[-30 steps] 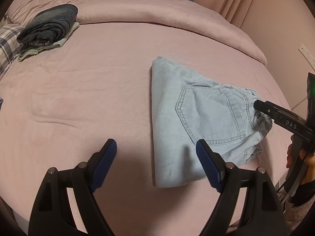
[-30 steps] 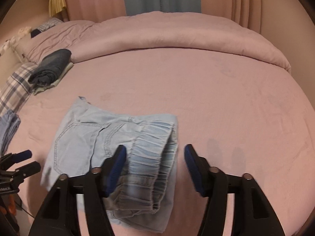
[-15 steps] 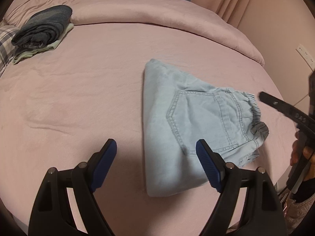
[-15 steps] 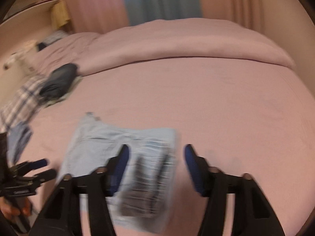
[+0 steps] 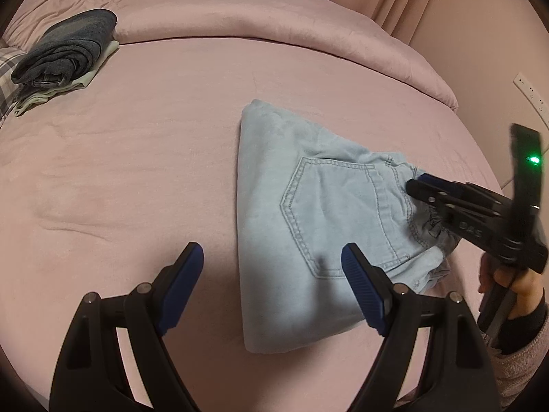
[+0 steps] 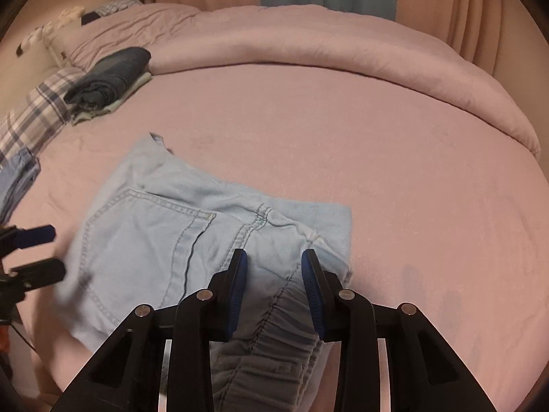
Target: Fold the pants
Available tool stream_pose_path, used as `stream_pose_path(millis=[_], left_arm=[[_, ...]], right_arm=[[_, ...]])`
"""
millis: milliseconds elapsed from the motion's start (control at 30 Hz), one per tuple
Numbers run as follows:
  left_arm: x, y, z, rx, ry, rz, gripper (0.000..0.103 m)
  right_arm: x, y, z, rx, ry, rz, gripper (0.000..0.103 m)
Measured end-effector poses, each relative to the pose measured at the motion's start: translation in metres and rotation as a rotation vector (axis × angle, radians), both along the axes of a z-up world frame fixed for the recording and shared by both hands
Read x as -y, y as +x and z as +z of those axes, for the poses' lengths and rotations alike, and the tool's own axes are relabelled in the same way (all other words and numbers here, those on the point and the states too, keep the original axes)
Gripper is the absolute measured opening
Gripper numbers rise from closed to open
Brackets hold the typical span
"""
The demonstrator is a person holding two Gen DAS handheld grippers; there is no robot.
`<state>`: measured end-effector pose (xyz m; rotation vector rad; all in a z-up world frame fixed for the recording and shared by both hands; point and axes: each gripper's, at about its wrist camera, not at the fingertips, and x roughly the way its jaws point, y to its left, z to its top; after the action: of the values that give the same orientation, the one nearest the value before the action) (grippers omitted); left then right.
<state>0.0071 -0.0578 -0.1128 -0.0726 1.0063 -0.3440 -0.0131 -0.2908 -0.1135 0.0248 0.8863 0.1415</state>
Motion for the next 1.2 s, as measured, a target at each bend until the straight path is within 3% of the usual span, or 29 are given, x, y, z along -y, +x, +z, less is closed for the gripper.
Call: stream_pose_path(millis=[133, 333, 600, 733, 833, 967, 1200], left_arm=[[0.001, -0.002, -0.001, 0.006, 0.001, -0.005, 0.083], [0.003, -0.003, -0.001, 0.007, -0.01, -0.014, 0.083], [0.004, -0.002, -0.005, -0.002, -0.018, -0.014, 0.083], [0.006, -0.005, -0.006, 0.0, -0.011, -0.022, 0.083], [0.005, -0.006, -0.008, 0.0, -0.005, -0.028, 0.083], [0.005, -0.009, -0.012, -0.014, -0.01, -0.021, 0.083], [-0.001, -0.011, -0.022, -0.053, -0.035, -0.015, 0.081]], right_arm=[[-0.001, -0.024, 0.015, 0.06, 0.025, 0.038, 0.036], [-0.009, -0.046, 0.019, 0.059, 0.006, 0.091, 0.036], [-0.02, -0.056, -0.017, -0.016, -0.072, 0.091, 0.036], [-0.023, -0.055, -0.013, -0.022, -0.095, 0.091, 0.037], [-0.014, -0.053, -0.002, -0.036, -0.028, 0.075, 0.037], [-0.004, -0.048, 0.022, 0.025, 0.102, 0.06, 0.037], [-0.029, -0.005, 0.03, 0.036, 0.111, 0.117, 0.037]])
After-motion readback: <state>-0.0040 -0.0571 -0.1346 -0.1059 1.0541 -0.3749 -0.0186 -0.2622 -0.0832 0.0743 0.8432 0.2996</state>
